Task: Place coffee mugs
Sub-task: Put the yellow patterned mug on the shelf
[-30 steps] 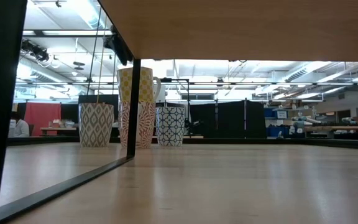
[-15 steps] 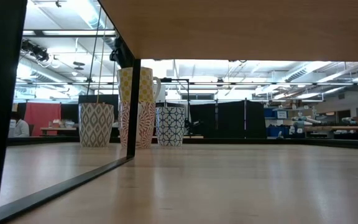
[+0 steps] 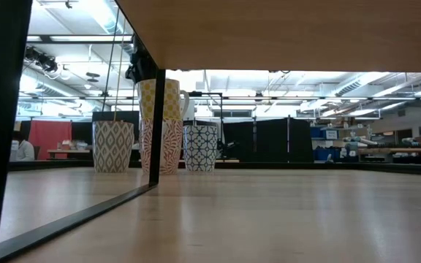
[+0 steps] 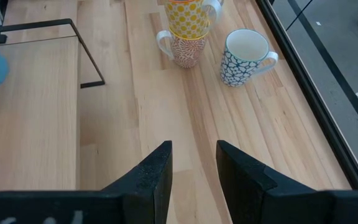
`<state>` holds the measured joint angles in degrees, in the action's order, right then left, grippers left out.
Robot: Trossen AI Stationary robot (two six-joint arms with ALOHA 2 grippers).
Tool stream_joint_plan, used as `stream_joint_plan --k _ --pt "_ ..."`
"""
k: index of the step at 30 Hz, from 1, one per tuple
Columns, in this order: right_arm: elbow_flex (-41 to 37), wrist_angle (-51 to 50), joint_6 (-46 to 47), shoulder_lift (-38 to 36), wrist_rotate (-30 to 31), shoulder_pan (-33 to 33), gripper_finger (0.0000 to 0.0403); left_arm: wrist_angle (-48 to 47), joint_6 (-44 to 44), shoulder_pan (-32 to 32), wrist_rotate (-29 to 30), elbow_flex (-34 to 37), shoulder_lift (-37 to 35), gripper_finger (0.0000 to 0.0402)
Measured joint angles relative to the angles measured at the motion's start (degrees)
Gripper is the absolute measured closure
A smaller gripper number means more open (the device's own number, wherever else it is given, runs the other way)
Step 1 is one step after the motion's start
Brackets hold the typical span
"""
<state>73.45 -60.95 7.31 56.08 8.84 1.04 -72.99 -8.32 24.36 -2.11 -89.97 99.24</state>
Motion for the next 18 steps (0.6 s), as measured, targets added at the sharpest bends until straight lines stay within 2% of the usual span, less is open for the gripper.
stream_joint_plan --k 14,18 --pt "0.00 0.01 0.00 -0.01 0.00 0.00 0.0273 0.26 -1.55 -0.17 0.05 0.00 0.00 0.0357" --pt "0.00 0.02 0.02 0.00 0.00 0.00 0.0273 -0.33 -1.53 -0.26 -0.02 0.04 0.00 0.0374"
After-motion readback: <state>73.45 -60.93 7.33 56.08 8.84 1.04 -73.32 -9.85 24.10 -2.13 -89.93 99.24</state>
